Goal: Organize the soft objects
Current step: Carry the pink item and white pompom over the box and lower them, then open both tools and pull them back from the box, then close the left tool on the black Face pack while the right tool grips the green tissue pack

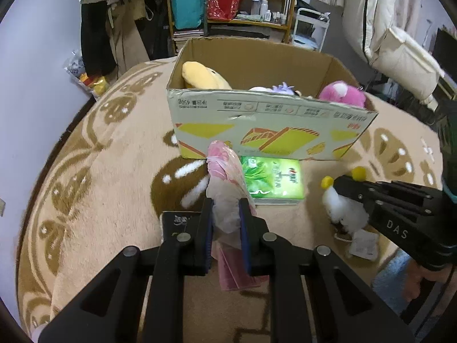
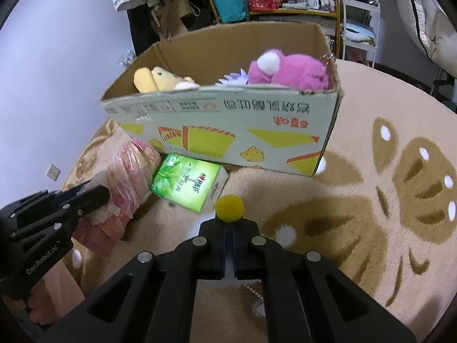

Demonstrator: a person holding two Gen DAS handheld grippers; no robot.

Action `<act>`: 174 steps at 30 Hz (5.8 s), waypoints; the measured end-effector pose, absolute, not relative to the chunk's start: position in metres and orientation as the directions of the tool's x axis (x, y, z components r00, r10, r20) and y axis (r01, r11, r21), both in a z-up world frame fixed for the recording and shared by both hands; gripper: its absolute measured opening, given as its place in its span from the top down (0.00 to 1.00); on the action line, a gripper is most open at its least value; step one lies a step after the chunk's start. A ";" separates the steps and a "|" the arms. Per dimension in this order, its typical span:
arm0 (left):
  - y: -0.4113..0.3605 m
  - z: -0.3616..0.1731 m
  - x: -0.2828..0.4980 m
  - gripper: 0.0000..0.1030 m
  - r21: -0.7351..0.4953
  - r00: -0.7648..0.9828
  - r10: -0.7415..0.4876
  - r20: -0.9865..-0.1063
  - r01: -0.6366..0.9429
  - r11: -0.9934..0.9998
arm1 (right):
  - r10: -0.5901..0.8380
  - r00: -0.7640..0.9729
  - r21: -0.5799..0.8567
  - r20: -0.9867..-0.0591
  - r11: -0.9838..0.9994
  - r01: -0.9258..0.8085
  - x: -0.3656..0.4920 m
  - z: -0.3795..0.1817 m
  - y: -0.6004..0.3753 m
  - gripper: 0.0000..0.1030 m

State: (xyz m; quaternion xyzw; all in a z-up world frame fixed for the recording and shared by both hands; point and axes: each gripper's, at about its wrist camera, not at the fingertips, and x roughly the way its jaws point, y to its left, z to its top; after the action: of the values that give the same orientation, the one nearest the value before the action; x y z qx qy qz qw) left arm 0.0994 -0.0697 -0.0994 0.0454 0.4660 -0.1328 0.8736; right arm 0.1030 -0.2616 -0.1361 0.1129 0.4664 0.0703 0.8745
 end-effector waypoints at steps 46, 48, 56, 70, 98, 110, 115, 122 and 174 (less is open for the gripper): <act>-0.099 0.009 0.192 0.85 0.000 0.757 -0.220 -0.616 0.279 0.960 | 0.166 0.848 0.152 -0.503 0.983 -0.102 0.185 0.031 -0.268 0.96; -0.104 0.000 0.199 0.85 0.002 0.742 -0.216 -0.635 0.282 0.959 | 0.164 0.841 0.159 -0.515 0.983 -0.094 0.192 0.026 -0.269 0.96; -0.117 -0.034 0.213 0.83 -0.001 0.673 -0.206 -0.710 0.291 0.957 | 0.205 0.778 0.229 -0.594 0.970 -0.080 0.195 -0.016 -0.274 0.96; -0.100 -0.035 0.199 0.45 -0.016 0.652 -0.194 -0.733 0.268 0.963 | 0.222 0.716 0.262 -0.662 0.963 -0.056 0.179 -0.044 -0.281 0.88; -0.033 0.010 0.089 0.03 0.025 0.700 -0.110 -0.705 0.179 0.983 | 0.177 0.770 0.221 -0.613 0.974 -0.048 0.091 0.015 -0.252 0.00; -0.036 -0.012 0.072 0.03 0.055 0.671 -0.100 -0.735 0.206 0.977 | 0.203 0.741 0.243 -0.640 0.969 -0.055 0.076 -0.001 -0.241 0.00; -0.037 -0.029 0.078 0.03 0.073 0.641 -0.068 -0.765 0.191 0.979 | 0.208 0.710 0.233 -0.672 0.970 -0.063 0.082 -0.016 -0.234 0.00; -0.038 -0.061 0.091 0.03 0.100 0.577 -0.028 -0.816 0.190 0.977 | 0.204 0.663 0.237 -0.720 0.971 -0.042 0.096 -0.047 -0.228 0.00; -0.039 -0.186 0.155 0.31 0.011 0.228 -0.027 -0.973 0.163 0.987 | 0.227 0.403 0.289 -0.887 0.952 0.100 0.187 -0.189 -0.198 0.00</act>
State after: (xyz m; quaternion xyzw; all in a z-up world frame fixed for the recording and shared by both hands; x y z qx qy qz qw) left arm 0.1549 -0.0394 -0.1858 0.0549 0.6184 -0.0606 0.7816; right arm 0.1870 -0.1975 -0.1887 0.1498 0.5450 0.0385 0.8240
